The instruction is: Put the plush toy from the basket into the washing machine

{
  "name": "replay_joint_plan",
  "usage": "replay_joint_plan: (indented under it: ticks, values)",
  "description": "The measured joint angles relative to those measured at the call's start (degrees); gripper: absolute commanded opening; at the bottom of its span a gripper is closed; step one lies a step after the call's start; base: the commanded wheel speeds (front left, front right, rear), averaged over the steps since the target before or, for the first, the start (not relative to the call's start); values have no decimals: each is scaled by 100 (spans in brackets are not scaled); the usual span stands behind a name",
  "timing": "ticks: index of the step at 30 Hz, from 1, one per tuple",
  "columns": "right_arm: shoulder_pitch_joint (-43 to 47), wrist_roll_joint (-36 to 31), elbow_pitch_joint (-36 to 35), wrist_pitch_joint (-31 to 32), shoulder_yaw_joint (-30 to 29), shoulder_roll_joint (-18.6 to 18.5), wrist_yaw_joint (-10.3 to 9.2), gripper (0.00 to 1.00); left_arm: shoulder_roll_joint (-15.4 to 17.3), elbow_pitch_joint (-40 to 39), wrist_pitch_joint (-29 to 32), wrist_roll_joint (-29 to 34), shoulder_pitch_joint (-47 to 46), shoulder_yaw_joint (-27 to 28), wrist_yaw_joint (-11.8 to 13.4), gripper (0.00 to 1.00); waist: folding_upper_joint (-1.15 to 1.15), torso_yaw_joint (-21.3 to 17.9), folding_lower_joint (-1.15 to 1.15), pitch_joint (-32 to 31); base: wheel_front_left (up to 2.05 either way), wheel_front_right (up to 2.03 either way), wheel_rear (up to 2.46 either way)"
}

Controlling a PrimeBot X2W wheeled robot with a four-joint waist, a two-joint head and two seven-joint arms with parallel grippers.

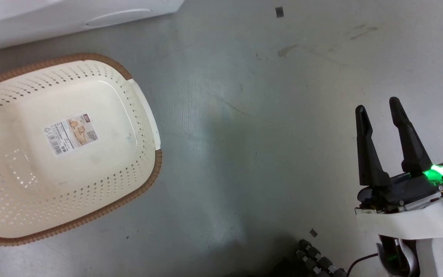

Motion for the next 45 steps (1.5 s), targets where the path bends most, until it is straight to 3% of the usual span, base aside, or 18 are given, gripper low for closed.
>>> replay_joint_plan:
  ticks: [8,15,16,17,23,32,35,39,45]
  values:
    - [-53,31,-9,0,21,0,0,100,157,1079,843,141,-354,-632,-23,0,0,22,0,181,0,0,0]
    - [-136,9,16,0,8,0,0,100,158,1330,858,-235,-429,-1192,-23,0,0,117,0,163,0,0,0]
    - [-137,-7,22,0,-1,0,0,100,163,1362,776,-292,-425,-1238,-23,41,0,130,0,137,0,0,0]
    - [-138,-19,33,0,-20,0,0,100,166,1403,700,-328,-409,-1296,-23,100,0,145,0,104,0,0,0]
    - [-125,-260,138,0,-147,1,0,100,46,1823,-179,-738,214,-1413,-24,100,0,314,0,-414,0,0,0]
    - [43,-690,278,0,-394,1,0,100,-573,1935,-1170,-1266,1463,-1511,-24,100,0,644,-1,-1472,0,0,0]
    - [205,-838,334,0,-463,0,0,100,-792,1499,-1234,-1373,1995,-1484,-24,100,0,796,-1,-1874,0,0,0]
    - [388,-948,375,0,-519,0,0,100,-1009,298,-1238,-1334,2943,-1259,-14,100,0,1023,-1,-2391,0,0,0]
    - [645,-1090,428,0,-556,0,0,100,-1475,-1321,-1237,-1210,4645,-890,187,100,0,1382,-2,-3076,0,0,0]
